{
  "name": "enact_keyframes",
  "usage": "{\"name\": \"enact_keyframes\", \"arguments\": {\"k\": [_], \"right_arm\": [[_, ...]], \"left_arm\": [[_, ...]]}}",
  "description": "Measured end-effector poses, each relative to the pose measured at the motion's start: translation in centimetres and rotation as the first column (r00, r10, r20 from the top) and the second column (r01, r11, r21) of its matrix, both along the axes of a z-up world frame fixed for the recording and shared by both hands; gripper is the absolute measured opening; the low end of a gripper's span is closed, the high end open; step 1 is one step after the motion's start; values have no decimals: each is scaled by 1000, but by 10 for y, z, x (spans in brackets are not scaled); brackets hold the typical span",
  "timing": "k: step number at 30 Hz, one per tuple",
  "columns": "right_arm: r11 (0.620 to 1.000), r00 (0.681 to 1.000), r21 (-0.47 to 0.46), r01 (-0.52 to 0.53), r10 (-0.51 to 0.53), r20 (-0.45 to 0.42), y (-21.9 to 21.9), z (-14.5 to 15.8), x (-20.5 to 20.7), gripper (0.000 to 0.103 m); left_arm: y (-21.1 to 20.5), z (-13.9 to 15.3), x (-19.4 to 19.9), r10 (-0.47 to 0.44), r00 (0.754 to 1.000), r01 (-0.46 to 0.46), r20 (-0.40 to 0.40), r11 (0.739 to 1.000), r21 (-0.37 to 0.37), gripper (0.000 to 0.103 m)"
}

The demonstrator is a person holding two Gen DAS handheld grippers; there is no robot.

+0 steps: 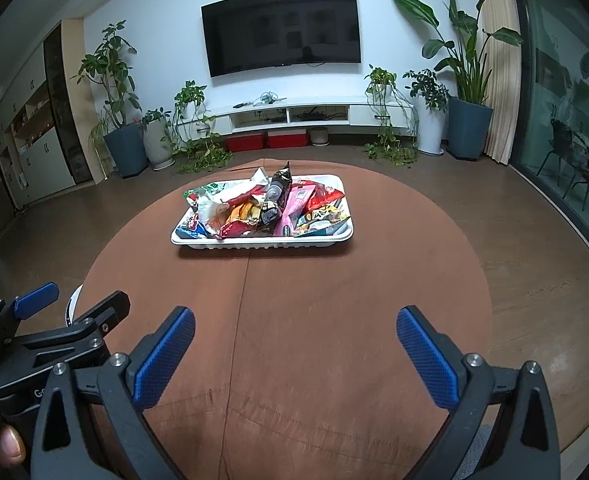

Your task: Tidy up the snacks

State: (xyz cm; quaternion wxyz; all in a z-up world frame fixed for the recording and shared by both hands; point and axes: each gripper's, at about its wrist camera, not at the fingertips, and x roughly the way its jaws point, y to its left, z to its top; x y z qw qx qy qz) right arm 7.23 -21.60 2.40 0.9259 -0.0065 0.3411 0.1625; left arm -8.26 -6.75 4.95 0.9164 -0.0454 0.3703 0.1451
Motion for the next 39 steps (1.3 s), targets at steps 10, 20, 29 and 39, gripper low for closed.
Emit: {"name": "enact_keyframes", "arguments": {"k": [10, 20, 29, 39], "right_arm": [[1000, 1000, -1, 0, 0, -3, 0, -1, -1, 103], [1000, 1000, -4, -1, 1, -7, 1, -3, 1, 103], [1000, 1000, -4, -2, 2, -7, 1, -2, 1, 103], [1000, 1000, -4, -2, 2, -9, 1, -2, 1, 103]], "left_arm": [[0, -1, 0, -4, 1000, 4, -1, 1000, -1, 103], [1, -3, 0, -3, 1000, 3, -1, 1000, 1, 103], [1, -4, 1, -4, 1000, 4, -3, 1000, 2, 103], [1, -5, 1, -4, 1000, 4, -3, 1000, 3, 103]]}}
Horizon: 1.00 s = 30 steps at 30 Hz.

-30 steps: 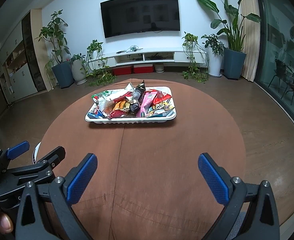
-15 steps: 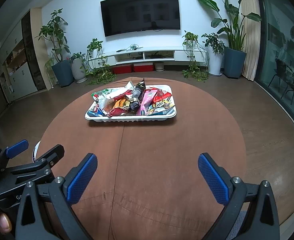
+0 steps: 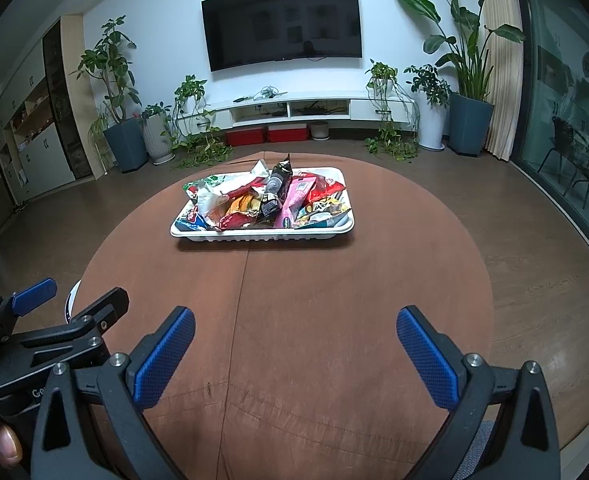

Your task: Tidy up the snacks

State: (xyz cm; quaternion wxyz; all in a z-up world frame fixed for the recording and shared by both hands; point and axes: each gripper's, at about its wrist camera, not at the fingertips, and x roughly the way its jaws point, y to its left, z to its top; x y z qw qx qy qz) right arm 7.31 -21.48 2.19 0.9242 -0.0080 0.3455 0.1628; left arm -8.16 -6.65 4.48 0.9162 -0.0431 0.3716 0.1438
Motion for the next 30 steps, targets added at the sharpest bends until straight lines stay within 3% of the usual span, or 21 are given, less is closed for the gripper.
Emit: {"name": "enact_keyframes", "arguments": {"k": [30], "right_arm": [[1000, 1000, -1, 0, 0, -10, -2, -3, -4, 103]], "left_arm": [[3, -4, -2, 4, 1000, -4, 7, 1000, 4, 103]]}}
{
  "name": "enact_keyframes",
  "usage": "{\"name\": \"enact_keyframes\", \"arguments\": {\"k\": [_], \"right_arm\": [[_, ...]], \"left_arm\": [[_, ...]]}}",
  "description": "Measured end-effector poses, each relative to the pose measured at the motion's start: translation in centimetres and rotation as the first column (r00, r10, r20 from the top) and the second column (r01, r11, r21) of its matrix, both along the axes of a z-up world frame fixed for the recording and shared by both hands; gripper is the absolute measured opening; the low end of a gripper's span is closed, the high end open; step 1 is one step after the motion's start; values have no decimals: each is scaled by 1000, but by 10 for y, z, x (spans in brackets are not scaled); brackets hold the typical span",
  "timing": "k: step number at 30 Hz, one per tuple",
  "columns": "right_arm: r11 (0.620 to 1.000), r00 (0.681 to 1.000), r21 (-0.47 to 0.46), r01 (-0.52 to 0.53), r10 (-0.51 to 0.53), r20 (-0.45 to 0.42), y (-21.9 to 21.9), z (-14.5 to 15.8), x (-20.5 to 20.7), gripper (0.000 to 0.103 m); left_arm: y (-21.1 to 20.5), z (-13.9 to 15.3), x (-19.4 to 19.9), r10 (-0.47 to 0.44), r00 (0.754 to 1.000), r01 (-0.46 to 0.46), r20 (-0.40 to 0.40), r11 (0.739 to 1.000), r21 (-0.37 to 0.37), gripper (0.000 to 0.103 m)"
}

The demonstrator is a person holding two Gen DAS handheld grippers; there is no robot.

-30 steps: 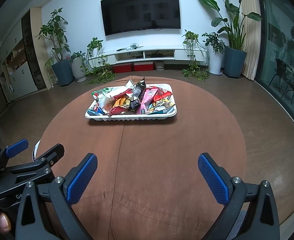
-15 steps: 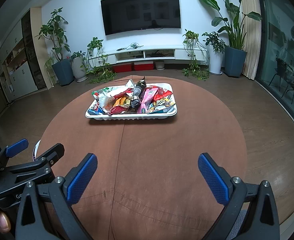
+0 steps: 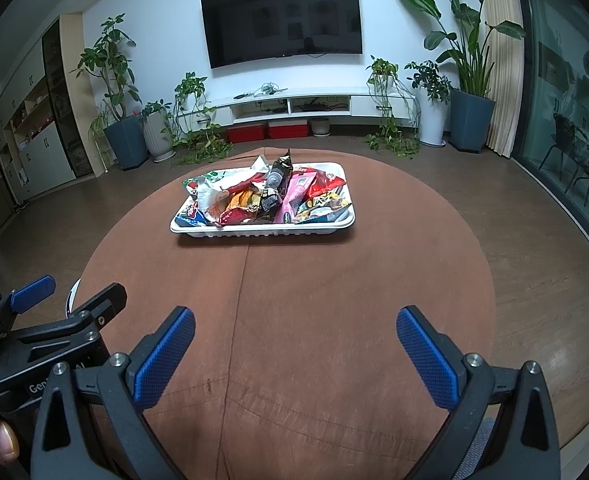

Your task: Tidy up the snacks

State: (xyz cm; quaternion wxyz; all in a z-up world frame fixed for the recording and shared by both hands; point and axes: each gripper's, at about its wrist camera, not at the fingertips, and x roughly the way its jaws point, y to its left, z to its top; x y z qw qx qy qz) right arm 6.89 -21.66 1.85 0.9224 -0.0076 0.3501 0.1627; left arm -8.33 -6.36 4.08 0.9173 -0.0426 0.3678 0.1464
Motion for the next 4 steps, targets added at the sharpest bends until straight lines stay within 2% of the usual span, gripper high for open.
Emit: {"name": "enact_keyframes", "arguments": {"k": [4], "right_arm": [[1000, 1000, 2, 2, -2, -4, -2, -4, -5, 103]], "left_arm": [[-2, 0, -1, 1, 1000, -1, 1, 1000, 1, 103]]}}
